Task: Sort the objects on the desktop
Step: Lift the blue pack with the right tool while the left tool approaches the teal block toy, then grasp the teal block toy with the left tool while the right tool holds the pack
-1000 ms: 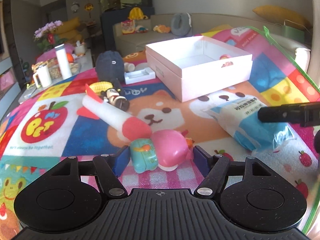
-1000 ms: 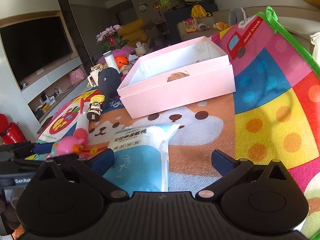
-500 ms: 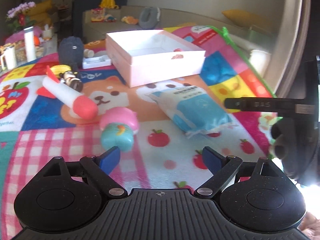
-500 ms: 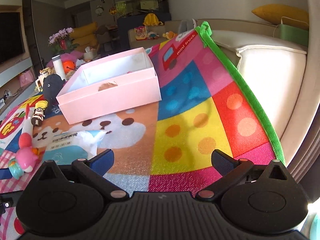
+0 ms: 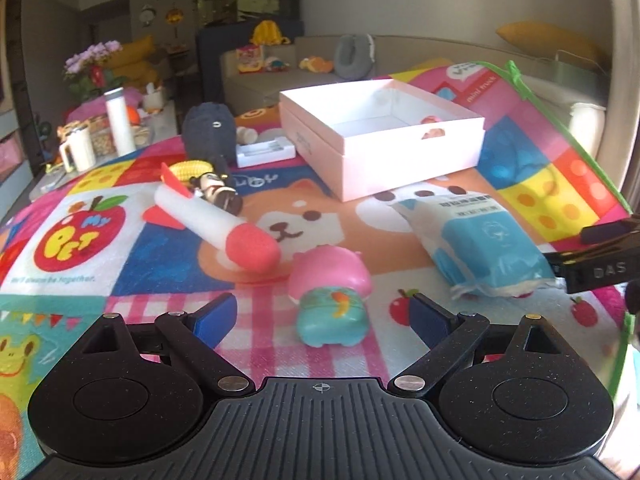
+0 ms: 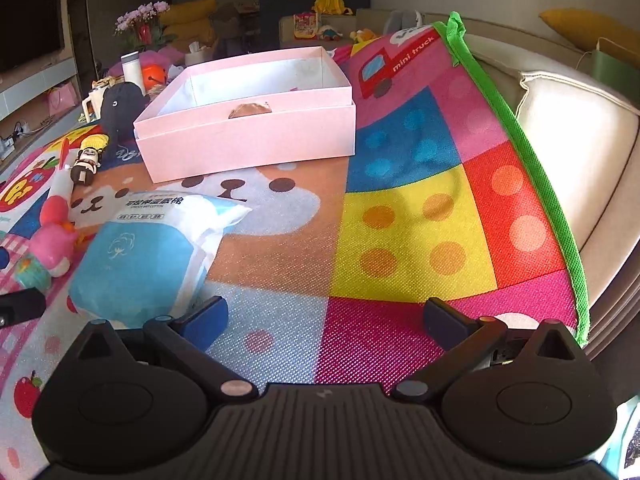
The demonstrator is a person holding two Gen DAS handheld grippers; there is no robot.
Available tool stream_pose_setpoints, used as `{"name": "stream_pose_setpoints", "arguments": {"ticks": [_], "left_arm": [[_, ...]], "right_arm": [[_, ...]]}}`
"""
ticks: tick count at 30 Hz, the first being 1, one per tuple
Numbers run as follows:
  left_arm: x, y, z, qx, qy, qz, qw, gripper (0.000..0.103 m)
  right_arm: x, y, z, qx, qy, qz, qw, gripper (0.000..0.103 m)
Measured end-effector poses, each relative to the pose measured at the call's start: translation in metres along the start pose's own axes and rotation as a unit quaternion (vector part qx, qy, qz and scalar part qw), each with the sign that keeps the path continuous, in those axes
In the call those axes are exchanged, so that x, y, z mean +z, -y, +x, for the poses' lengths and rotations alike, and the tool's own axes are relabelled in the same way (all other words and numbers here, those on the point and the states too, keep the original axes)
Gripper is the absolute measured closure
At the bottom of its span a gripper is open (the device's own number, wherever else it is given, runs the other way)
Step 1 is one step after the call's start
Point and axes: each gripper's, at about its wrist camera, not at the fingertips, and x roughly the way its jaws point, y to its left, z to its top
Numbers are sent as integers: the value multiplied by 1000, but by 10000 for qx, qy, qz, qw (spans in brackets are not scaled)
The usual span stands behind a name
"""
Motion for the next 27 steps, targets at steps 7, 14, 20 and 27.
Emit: {"name": "stream_pose_setpoints", "arguments": {"ticks": [7, 14, 20, 27], "left_arm": [[-5, -11, 4, 207, -18, -106, 9997, 1], [-12, -7, 8, -6, -331, -158, 9993, 0], [-14, -9, 10, -51, -387, -236, 9990, 0], [-10, -4, 7, -4, -283, -146, 9995, 0]], "right_arm": [[12, -10, -39, 823, 591, 148, 9947, 0], [41, -47, 1, 1332, 109, 545, 9895, 0], [37, -60, 21, 1326, -175, 311, 9905, 37], [22, -43, 2, 1018, 90, 170, 9946, 44]]}}
